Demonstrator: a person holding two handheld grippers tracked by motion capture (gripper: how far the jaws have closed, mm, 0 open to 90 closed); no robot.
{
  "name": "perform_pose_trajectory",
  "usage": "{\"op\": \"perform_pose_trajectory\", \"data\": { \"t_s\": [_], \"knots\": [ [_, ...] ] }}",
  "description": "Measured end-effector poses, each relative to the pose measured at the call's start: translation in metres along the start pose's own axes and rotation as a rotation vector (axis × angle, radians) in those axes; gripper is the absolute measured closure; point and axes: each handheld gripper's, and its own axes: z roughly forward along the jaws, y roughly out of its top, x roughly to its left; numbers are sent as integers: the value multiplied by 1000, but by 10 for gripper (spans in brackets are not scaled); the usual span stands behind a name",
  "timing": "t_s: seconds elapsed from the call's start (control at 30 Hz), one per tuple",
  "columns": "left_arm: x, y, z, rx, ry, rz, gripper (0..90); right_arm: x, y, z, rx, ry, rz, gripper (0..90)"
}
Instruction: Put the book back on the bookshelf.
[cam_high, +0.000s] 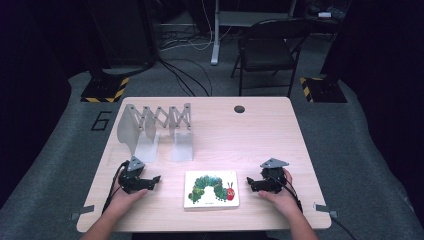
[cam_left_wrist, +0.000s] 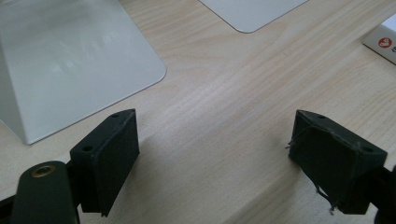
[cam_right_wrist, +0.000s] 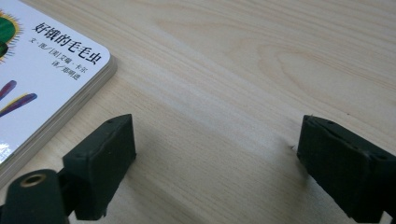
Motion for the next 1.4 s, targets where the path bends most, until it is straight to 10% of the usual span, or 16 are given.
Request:
{"op": "perform_pose_trajectory", "data": {
  "t_s": [0.8,1.07,1.23,1.4],
  "knots": [
    [-9,3,-14,27,-20,-24,295,9,17,-5,121,28,8,324],
    [-21,6,-17,26,-35,1,281,17,24,-9,92,32,3,348],
    [-33,20,-25,21,-66,-74,286,20,31,-17,59,59,44,367],
    [-47,34,-32,16,-84,-63,301,23,43,-26,37,67,50,396]
  ]
}}
